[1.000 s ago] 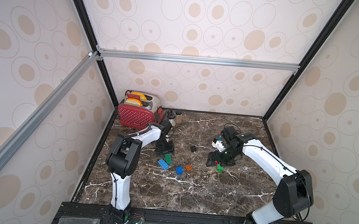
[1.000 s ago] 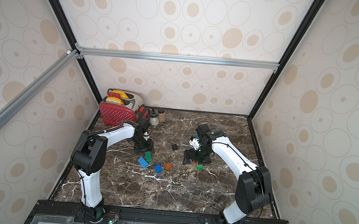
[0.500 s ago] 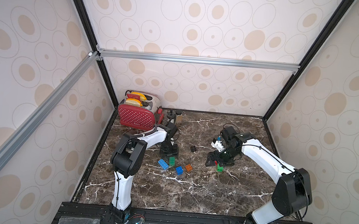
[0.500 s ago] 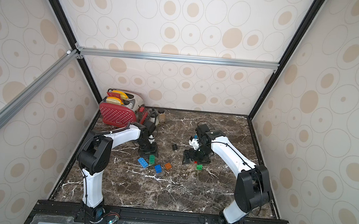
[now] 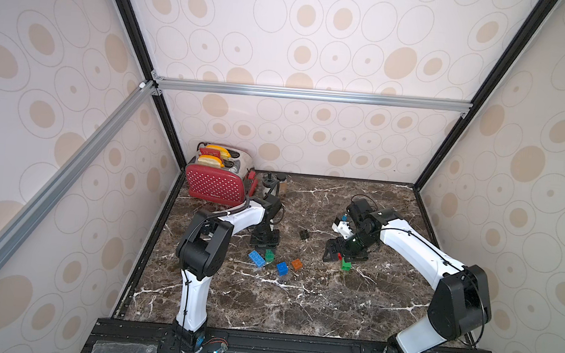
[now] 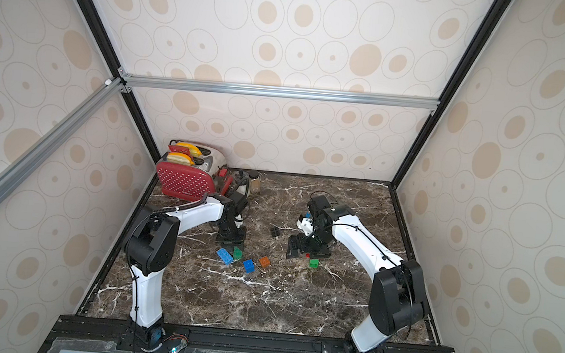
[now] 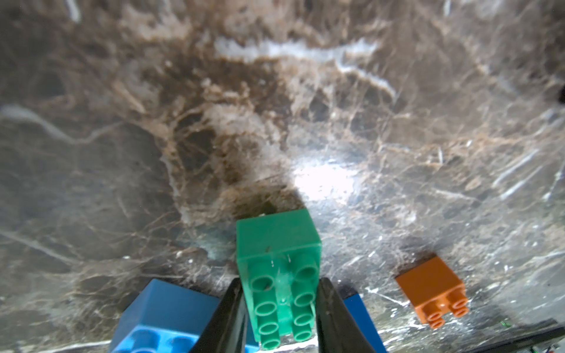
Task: Assemble the letter f with lego
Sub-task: Move the lego brick at the center of the board, then pick up the lego brick from the center of the board.
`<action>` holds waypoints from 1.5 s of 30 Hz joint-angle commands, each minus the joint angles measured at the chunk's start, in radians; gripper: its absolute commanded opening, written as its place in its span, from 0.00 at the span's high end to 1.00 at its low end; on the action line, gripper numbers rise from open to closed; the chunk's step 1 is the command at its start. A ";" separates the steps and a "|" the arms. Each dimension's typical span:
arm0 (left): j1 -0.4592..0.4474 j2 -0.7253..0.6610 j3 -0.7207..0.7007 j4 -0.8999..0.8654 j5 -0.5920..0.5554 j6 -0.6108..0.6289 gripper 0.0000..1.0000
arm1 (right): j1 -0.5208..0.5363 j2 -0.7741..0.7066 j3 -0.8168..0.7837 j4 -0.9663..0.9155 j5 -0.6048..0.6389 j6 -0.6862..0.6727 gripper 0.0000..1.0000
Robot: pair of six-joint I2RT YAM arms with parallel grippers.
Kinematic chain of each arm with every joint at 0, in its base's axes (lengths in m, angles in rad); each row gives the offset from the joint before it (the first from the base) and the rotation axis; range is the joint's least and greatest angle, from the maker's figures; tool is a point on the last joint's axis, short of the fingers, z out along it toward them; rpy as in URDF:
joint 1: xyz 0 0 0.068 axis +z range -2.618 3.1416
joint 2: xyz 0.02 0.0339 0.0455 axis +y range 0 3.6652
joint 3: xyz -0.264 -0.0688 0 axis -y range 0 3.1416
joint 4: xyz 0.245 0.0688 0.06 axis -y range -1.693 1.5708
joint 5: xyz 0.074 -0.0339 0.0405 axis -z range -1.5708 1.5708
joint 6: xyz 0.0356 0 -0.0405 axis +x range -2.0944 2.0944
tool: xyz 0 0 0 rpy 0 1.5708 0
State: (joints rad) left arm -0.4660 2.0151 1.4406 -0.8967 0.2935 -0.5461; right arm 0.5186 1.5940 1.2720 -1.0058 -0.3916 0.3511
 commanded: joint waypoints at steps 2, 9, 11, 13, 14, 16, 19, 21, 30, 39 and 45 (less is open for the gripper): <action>-0.020 0.044 0.058 -0.022 -0.017 0.008 0.72 | -0.003 -0.012 -0.005 -0.020 0.001 -0.004 0.04; -0.076 0.098 0.208 -0.025 0.007 0.007 0.79 | -0.012 0.008 0.001 -0.026 0.004 -0.015 0.04; -0.102 0.135 0.281 -0.053 -0.011 0.027 0.80 | -0.019 0.014 0.004 -0.029 0.002 -0.019 0.04; -0.120 0.173 0.340 -0.079 -0.025 0.040 0.80 | -0.030 0.017 0.006 -0.031 0.000 -0.022 0.04; -0.128 0.191 0.367 -0.086 -0.023 0.043 0.80 | -0.033 0.018 0.007 -0.033 0.002 -0.026 0.04; -0.140 0.220 0.404 -0.090 -0.022 0.044 0.80 | -0.041 0.023 0.012 -0.043 0.003 -0.032 0.04; -0.162 0.252 0.453 -0.100 -0.016 0.056 0.79 | -0.044 0.026 0.022 -0.056 0.020 -0.039 0.04; -0.180 0.272 0.485 -0.110 -0.010 0.074 0.79 | -0.045 0.029 0.026 -0.063 0.028 -0.042 0.04; -0.249 0.359 0.624 -0.163 0.011 0.158 0.74 | -0.052 0.049 0.035 -0.076 0.043 -0.050 0.04; -0.204 0.200 0.532 -0.046 0.043 0.168 0.35 | -0.062 0.052 0.047 -0.072 0.094 -0.064 0.03; -0.065 -0.012 0.360 0.052 0.153 0.089 0.26 | -0.053 0.098 0.082 -0.012 0.137 -0.085 0.02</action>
State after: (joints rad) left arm -0.5934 2.1174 1.8462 -0.8963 0.3923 -0.4141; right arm 0.4599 1.6646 1.3231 -1.0454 -0.2958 0.2924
